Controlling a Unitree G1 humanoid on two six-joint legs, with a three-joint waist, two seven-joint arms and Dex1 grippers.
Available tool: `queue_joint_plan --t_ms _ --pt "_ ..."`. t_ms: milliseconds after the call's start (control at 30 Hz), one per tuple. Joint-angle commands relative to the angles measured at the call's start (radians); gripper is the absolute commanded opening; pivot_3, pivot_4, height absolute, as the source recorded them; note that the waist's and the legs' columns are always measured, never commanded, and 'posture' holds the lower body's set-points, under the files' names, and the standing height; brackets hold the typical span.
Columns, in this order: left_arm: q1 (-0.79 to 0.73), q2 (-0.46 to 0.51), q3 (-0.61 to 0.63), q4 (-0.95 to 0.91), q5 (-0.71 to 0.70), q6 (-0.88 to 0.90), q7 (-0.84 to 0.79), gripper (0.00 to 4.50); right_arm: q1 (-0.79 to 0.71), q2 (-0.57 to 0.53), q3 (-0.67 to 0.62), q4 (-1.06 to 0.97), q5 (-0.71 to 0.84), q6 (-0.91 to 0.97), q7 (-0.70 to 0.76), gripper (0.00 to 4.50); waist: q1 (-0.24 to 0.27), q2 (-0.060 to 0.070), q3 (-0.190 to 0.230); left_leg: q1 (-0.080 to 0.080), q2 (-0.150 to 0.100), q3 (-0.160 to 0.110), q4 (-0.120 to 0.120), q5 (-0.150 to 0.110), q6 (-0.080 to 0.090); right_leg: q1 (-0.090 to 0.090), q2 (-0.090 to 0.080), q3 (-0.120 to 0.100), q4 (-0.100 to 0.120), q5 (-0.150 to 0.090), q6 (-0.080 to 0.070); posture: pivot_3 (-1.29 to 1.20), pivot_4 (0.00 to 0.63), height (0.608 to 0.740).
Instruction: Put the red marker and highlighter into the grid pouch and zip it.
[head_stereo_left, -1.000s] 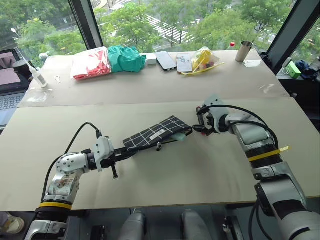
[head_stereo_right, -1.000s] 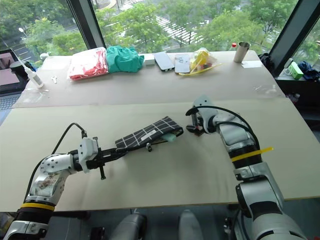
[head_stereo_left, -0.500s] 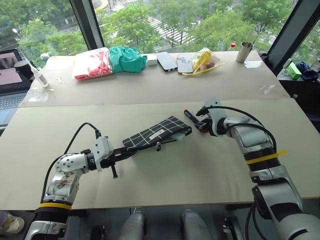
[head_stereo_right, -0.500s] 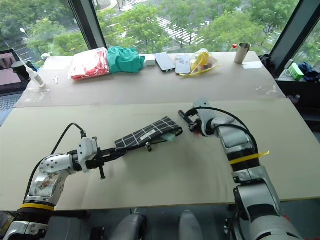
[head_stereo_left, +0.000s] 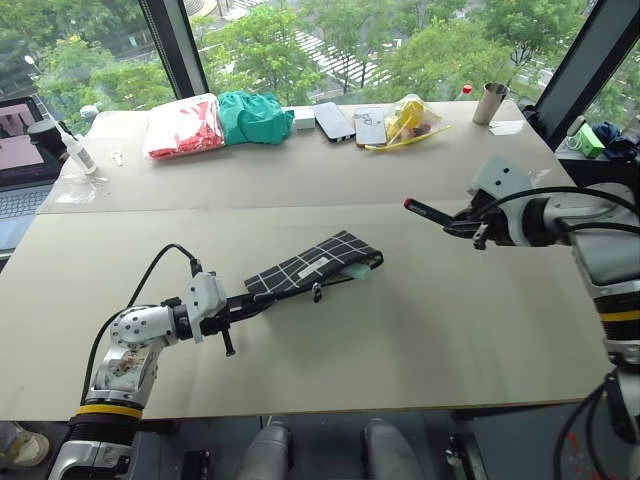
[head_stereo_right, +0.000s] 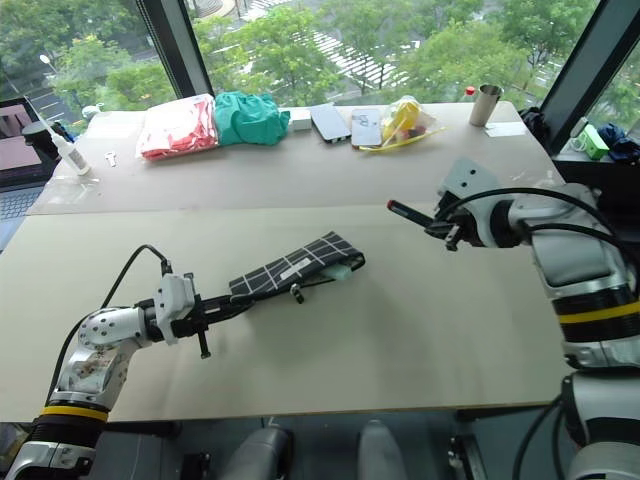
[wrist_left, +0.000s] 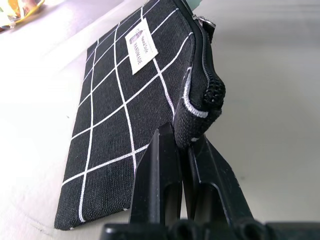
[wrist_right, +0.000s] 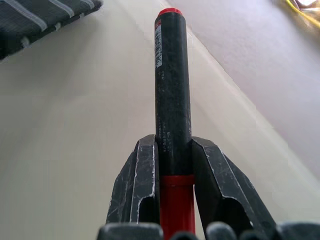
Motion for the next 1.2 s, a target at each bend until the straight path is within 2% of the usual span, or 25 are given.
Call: queue_joint_plan --t_ms 33,533,833,1200 --pt "-0.007 0.006 0.013 -0.016 -0.013 -0.019 -0.002 0.0 0.041 -0.062 -0.032 -0.171 0.091 -0.047 0.148 0.55 -0.001 0.0 0.0 0.0 0.0 0.0 0.0 0.0 0.0 0.0 0.0 0.0 0.0 0.0 0.0 0.0 0.15 0.74" --pt "-0.003 0.008 0.015 -0.027 -0.013 -0.011 0.004 0.0 0.072 0.026 0.12 -0.42 0.095 0.067 0.119 0.55 0.008 0.0 0.0 0.0 0.0 0.002 0.0 0.0 0.0 0.0 -0.001 0.001 -0.001 0.0 0.0 0.0 0.15 0.74" --pt "-0.007 0.005 0.011 -0.023 -0.013 -0.011 0.0 0.0 -0.042 0.109 0.223 -0.261 -0.018 0.063 0.068 0.55 0.004 0.0 0.0 0.0 0.0 0.002 0.0 0.0 0.0 -0.001 0.0 0.001 -0.001 0.0 0.0 0.0 0.15 0.74" --pt "-0.002 0.002 0.008 -0.025 -0.011 -0.013 0.002 0.0 -0.052 0.095 0.181 -0.237 0.008 0.04 0.126 0.55 0.004 0.0 0.0 0.0 0.0 0.001 0.0 0.0 0.0 -0.001 -0.001 0.0 -0.001 0.0 0.0 0.0 0.15 0.74"
